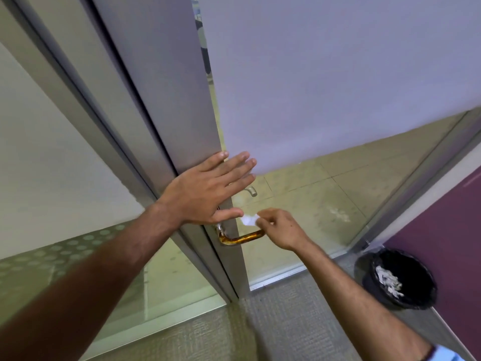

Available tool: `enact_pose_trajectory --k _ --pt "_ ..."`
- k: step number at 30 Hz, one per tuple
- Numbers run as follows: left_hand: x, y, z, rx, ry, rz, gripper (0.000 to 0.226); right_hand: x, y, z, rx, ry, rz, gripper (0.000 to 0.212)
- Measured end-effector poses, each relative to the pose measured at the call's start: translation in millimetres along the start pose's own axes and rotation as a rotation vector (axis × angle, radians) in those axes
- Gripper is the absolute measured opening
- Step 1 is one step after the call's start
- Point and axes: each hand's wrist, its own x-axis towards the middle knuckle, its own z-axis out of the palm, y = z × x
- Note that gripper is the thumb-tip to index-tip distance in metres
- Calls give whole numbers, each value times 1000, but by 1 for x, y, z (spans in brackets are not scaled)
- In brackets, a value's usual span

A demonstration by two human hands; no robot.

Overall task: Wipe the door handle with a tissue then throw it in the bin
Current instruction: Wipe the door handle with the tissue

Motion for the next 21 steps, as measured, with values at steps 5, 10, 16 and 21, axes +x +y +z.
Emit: enact_pose_trajectory --k 5,10,16,21 --pt "1 -1 1 23 27 -2 76 12 2 -5 90 223 121 19" --pt "1 -1 2 16 29 8 74 22 0 1 107 246 299 16" --pt "2 0 0 10 14 9 70 11 4 12 71 239 216 14" --pt "3 0 -3 13 5 5 69 -5 16 15 -269 108 -96 17"
